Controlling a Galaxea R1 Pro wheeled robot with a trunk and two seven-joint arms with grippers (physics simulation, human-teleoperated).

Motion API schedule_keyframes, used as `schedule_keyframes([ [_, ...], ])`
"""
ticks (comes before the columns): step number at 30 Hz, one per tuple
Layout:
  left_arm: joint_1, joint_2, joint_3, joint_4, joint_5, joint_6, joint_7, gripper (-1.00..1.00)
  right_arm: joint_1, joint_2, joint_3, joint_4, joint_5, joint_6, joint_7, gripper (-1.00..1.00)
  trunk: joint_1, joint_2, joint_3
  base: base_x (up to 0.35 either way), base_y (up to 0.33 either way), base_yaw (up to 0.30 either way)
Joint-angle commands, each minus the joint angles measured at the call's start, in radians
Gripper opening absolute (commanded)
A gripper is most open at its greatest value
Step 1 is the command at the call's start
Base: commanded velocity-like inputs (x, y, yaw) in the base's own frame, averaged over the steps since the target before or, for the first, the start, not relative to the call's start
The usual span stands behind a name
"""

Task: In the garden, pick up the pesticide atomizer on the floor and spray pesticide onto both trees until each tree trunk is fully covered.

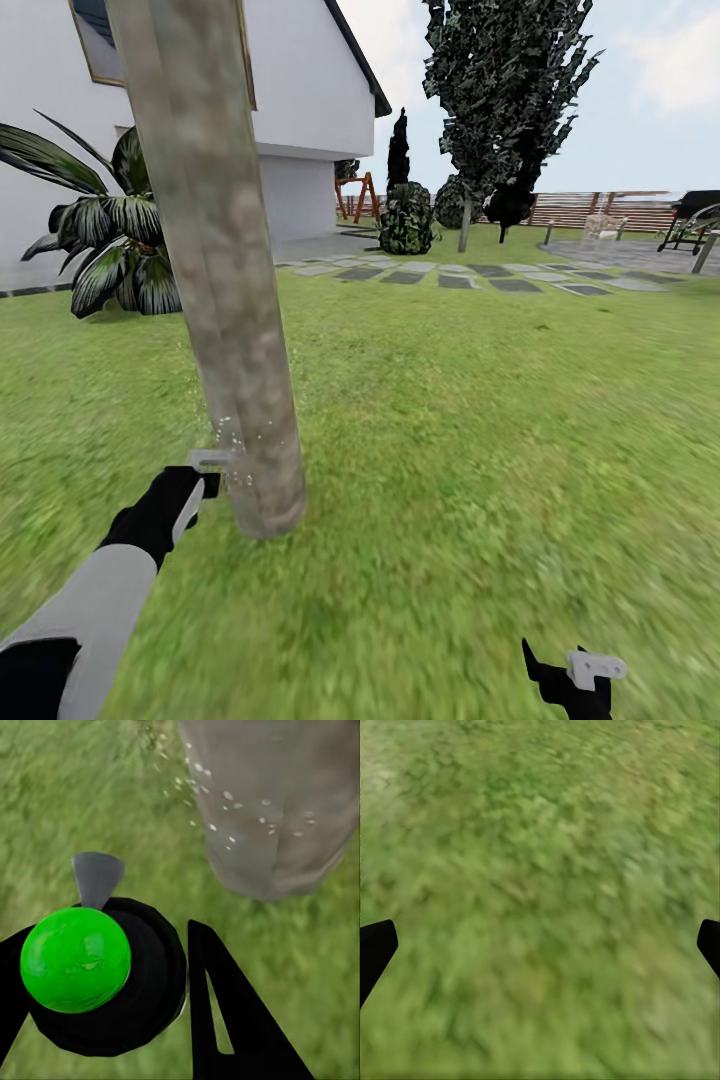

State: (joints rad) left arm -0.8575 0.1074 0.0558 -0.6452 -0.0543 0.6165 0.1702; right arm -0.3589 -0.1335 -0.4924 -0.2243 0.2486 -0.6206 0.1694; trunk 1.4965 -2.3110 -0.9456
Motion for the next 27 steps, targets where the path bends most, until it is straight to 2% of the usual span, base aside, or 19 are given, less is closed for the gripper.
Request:
schedule_keyframes([
  [1,0.0,-0.002,-0.003,0.0,-0.002,0.0,0.0,-1.0,0.0,0.0,-0.001,0.0,0.0,0.0,0.0,1.0,0.0,0.0,0.0,0.0,0.0,0.0],
  [3,0.0,-0.015,-0.007,-0.001,-0.001,0.0,0.0,-1.0,0.0,0.0,0.0,0.0,0.0,0.0,-0.001,1.0,0.0,0.0,0.0,0.0,0.0,0.0],
  [5,0.0,-0.05,-0.017,-0.001,-0.004,0.0,-0.004,-1.0,0.0,0.0,0.0,-0.001,0.0,0.0,0.0,1.0,0.0,0.0,0.0,0.0,0.0,0.0],
  [6,0.0,-0.057,-0.028,-0.001,-0.004,-0.001,-0.014,-1.0,0.0,0.0,0.0,-0.001,0.0,0.001,0.0,1.0,0.0,0.0,0.0,0.0,0.0,0.0],
  [7,0.0,-0.061,-0.052,-0.001,-0.006,-0.001,-0.043,-1.0,0.0,0.0,0.0,-0.001,0.0,0.0,0.0,1.0,0.0,0.0,0.0,0.0,0.0,0.0],
  [8,0.0,-0.063,-0.119,-0.002,-0.01,0.0,-0.137,-1.0,0.0,0.0,0.0,-0.001,0.0,0.001,0.001,1.0,0.0,0.0,0.0,0.0,0.0,0.0],
  [9,0.0,-0.063,-0.139,-0.002,-0.012,0.0,-0.169,-1.0,0.0,0.0,0.0,-0.001,0.0,0.0,0.001,1.0,0.0,0.0,0.0,0.0,0.0,0.0],
  [10,0.0,-0.059,-0.145,-0.001,-0.013,0.0,-0.185,-1.0,0.0,0.0,0.0,-0.001,0.0,0.0,0.001,1.0,0.0,0.0,0.0,0.0,0.0,0.0],
  [12,0.0,-0.043,-0.135,-0.001,-0.012,0.002,-0.197,-1.0,0.0,0.0,0.0,-0.001,0.0,0.0,0.001,1.0,0.0,0.0,0.0,0.0,0.0,0.0],
  [14,0.0,0.013,-0.074,-0.021,-0.009,0.038,-0.201,-1.0,0.0,0.0,0.0,-0.001,0.0,0.0,0.001,1.0,0.0,0.0,0.0,0.0,0.0,-0.094],
  [15,0.0,0.03,-0.057,-0.038,-0.01,0.056,-0.202,-1.0,0.0,0.0,0.0,-0.001,0.0,0.0,0.001,1.0,0.0,0.0,0.0,0.0,0.0,-0.214],
  [17,0.001,0.042,-0.046,-0.077,-0.013,0.074,-0.201,-1.0,0.0,0.0,0.0,-0.001,-0.001,0.001,0.001,1.0,0.0,0.0,0.0,-0.01,-0.004,-0.212],
  [20,0.0,0.028,-0.045,-0.104,-0.014,0.081,-0.196,-1.0,0.0,0.0,0.0,-0.001,0.0,0.0,0.001,1.0,0.0,0.0,0.0,-0.219,-0.132,-0.031],
  [21,0.0,0.016,-0.045,-0.105,-0.014,0.081,-0.194,-1.0,0.0,0.0,0.0,-0.001,0.0,0.0,0.001,1.0,0.0,0.0,0.0,-0.256,-0.156,-0.009],
  [23,0.0,-0.024,-0.048,-0.106,-0.016,0.083,-0.187,-1.0,0.0,0.0,0.0,-0.001,0.0,0.0,0.001,1.0,0.0,0.0,0.0,-0.224,-0.129,-0.003],
  [25,0.0,-0.032,-0.046,-0.106,-0.016,0.085,-0.184,-1.0,0.0,0.0,0.0,-0.001,-0.001,0.0,0.001,1.0,0.0,0.0,0.0,-0.071,-0.038,-0.001],
  [27,0.0,-0.024,-0.042,-0.107,-0.016,0.102,-0.183,-1.0,0.0,0.0,0.0,-0.001,-0.001,0.0,0.001,1.0,0.0,0.0,0.0,-0.019,-0.01,0.0],
])
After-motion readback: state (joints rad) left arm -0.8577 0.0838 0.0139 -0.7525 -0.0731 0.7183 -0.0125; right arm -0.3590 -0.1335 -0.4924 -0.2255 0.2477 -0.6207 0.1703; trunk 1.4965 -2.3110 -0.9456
